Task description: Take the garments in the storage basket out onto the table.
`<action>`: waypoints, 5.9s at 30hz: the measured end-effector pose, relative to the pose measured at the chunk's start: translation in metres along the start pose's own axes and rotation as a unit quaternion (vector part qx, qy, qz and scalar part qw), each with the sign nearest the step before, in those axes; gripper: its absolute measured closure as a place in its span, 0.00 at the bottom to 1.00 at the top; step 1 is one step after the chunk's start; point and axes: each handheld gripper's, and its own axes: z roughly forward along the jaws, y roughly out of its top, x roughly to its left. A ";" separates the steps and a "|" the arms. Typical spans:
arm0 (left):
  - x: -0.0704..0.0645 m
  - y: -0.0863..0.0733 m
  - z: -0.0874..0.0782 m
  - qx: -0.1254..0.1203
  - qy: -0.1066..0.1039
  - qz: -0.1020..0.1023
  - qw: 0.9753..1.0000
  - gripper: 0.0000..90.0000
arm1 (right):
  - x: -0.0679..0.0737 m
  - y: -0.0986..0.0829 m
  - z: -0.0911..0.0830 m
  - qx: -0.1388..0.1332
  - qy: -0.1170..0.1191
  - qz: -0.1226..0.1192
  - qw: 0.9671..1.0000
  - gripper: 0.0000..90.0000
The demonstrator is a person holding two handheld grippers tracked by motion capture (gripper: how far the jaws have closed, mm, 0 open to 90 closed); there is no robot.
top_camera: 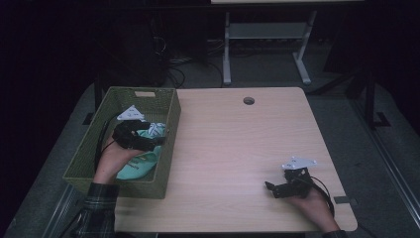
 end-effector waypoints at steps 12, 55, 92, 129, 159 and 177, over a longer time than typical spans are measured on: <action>0.021 -0.012 -0.009 0.005 0.039 -0.019 0.999 0.17 | 0.000 0.000 0.000 0.000 0.001 0.000 1.000 0.03; 0.053 -0.053 0.053 0.153 0.061 -0.103 0.981 0.18 | 0.000 0.000 0.000 0.000 0.000 0.000 1.000 0.03; 0.053 -0.055 0.059 0.231 0.083 -0.113 0.963 0.87 | 0.000 0.000 0.000 0.000 0.000 0.000 1.000 0.03; 0.057 -0.041 -0.024 -0.079 0.057 -0.137 0.986 0.96 | 0.000 0.000 0.000 0.000 0.000 0.000 1.000 0.03; 0.030 0.004 -0.056 -0.142 0.004 -0.080 0.987 0.97 | 0.000 0.000 0.000 0.002 0.000 0.002 1.000 0.03; -0.003 0.059 -0.071 -0.182 -0.047 -0.026 0.982 0.97 | 0.000 0.000 0.000 0.002 0.000 0.002 1.000 0.03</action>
